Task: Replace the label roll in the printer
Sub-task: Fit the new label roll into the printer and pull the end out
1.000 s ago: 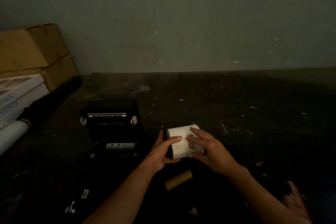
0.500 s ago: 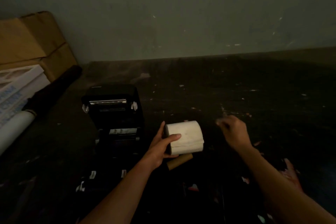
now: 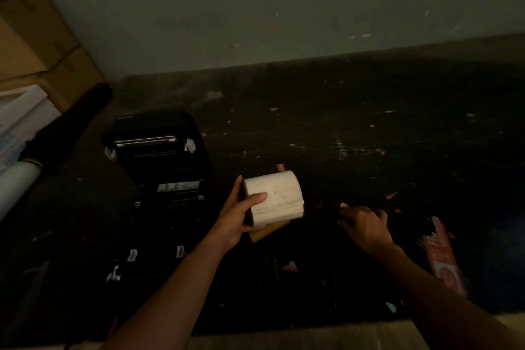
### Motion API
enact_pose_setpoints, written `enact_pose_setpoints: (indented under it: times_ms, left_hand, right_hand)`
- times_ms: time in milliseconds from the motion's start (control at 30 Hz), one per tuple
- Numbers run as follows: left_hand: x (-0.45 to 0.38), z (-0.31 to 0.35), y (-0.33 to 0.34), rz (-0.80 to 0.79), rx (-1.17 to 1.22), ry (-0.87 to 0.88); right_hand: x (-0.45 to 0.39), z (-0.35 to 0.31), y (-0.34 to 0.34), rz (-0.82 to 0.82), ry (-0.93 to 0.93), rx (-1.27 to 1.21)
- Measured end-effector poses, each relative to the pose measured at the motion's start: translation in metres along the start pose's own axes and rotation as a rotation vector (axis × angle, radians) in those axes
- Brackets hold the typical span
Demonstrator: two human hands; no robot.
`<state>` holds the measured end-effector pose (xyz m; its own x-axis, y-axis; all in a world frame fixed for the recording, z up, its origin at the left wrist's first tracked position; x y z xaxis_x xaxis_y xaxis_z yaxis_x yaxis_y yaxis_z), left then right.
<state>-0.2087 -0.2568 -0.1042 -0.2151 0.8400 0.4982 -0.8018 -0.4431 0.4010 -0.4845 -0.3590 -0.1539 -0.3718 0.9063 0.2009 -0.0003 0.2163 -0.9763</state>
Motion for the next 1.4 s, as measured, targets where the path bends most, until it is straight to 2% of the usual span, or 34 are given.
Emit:
enact_pose_setpoints:
  times_ms: [67,100,167,233,267,333,400,467,800,900,1033,1067,1133,1200,1267,1400]
  left_hand:
    - [0.001,0.001,0.003,-0.016,-0.005,-0.006]
    - [0.002,0.002,0.004,-0.026,-0.006,-0.007]
    - [0.004,0.005,0.007,-0.043,0.001,-0.002]
    - [0.007,0.006,0.011,-0.055,0.004,0.000]
    - [0.008,0.006,0.014,-0.063,0.001,-0.001]
    - [0.011,0.006,0.020,-0.076,0.001,-0.009]
    - [0.014,0.004,0.024,-0.085,0.015,-0.023]
    - [0.016,0.003,0.027,-0.099,0.021,-0.029]
    - [0.032,0.008,0.036,-0.213,-0.066,-0.165]
    - [0.033,0.012,0.038,-0.148,-0.149,-0.142]
    - [0.029,0.005,0.034,-0.100,-0.107,-0.087]
    - [0.028,0.005,0.032,-0.096,-0.100,-0.075]
    - [0.026,0.005,0.024,-0.090,-0.096,-0.054]
    - [0.025,0.007,0.015,-0.070,-0.096,-0.020]
    - [0.023,0.009,0.005,-0.038,-0.091,0.012]
    - [0.022,0.014,-0.006,-0.020,-0.087,0.039]
  right_hand:
    - [0.002,0.001,0.002,-0.077,0.014,-0.015]
    - [0.004,0.000,-0.002,-0.057,0.024,-0.056]
    - [0.008,-0.005,-0.022,0.108,0.086,-0.256]
    - [0.016,-0.019,-0.051,0.246,0.156,-0.611]
    - [0.019,-0.031,-0.063,0.240,0.150,-0.762]
    - [0.022,-0.063,-0.080,0.112,0.070,-0.898]
    - [0.026,-0.089,-0.086,-0.030,-0.004,-0.882]
    - [0.030,-0.104,-0.085,-0.081,-0.053,-0.825]
    - [0.045,-0.111,-0.071,-0.158,-0.027,-1.016]
    - [0.044,-0.113,-0.071,-0.135,-0.029,-0.983]
    - [0.044,-0.110,-0.075,-0.162,-0.078,-0.975]
    - [0.044,-0.102,-0.076,-0.138,-0.052,-0.978]
    - [0.045,-0.074,-0.075,0.037,0.092,-0.936]
    - [0.052,-0.045,-0.064,0.155,0.271,-0.780]
    - [0.060,-0.033,-0.041,0.093,0.335,-0.679]
    - [0.066,-0.041,-0.010,-0.001,0.322,-0.617]
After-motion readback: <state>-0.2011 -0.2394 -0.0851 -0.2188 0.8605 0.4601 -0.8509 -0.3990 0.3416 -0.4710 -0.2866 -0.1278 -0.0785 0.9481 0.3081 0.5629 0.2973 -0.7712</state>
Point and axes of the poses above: each hand's wrist, its own x-axis away from the middle knuckle, its own y-axis out of the palm, z = x × y, the point moved 6 cm from there along -x, towards the middle knuckle, and after that the axes turned 14 degrees about x, right-handed, at the moved point
